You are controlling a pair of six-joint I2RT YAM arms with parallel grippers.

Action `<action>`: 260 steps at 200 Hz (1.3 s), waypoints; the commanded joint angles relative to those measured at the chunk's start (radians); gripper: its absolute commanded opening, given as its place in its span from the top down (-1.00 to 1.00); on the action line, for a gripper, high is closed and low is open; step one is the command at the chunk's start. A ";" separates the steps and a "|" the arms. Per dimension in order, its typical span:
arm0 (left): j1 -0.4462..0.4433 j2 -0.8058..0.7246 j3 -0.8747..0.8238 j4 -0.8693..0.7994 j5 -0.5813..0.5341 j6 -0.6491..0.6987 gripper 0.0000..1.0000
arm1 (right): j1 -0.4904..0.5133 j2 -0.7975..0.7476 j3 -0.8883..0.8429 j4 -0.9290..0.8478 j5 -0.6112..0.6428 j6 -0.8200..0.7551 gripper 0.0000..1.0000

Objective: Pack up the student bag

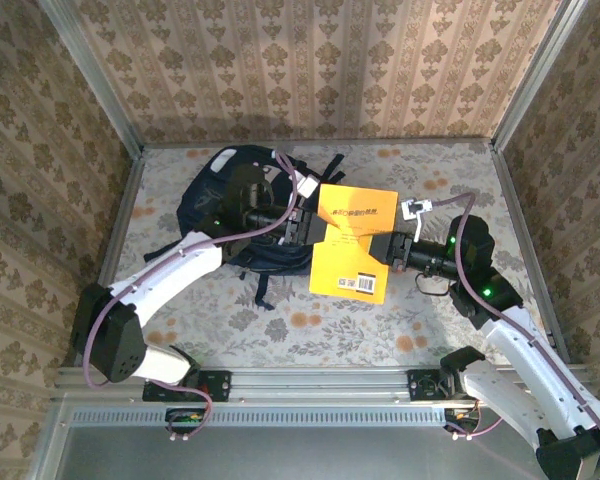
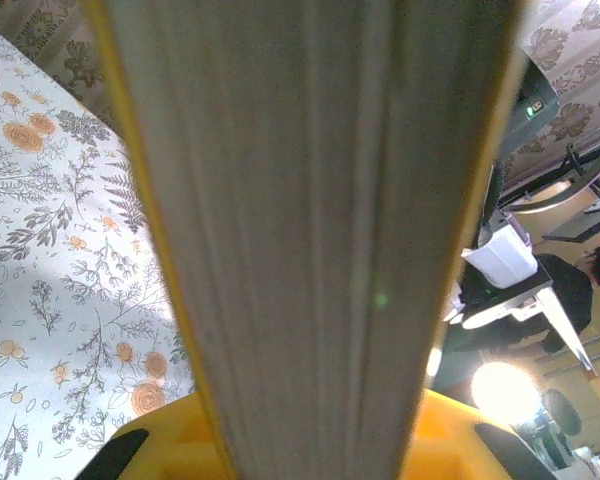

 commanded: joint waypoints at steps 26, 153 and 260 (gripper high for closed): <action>-0.015 -0.012 0.041 0.032 0.035 0.035 1.00 | -0.012 -0.011 0.012 0.044 0.004 0.007 0.64; 0.059 -0.094 -0.075 0.466 -0.449 -0.337 1.00 | -0.010 -0.126 -0.317 0.548 0.336 0.329 -0.69; 0.018 0.052 -0.019 0.608 -0.535 -0.456 1.00 | 0.188 0.021 -0.338 0.828 0.696 0.318 -0.40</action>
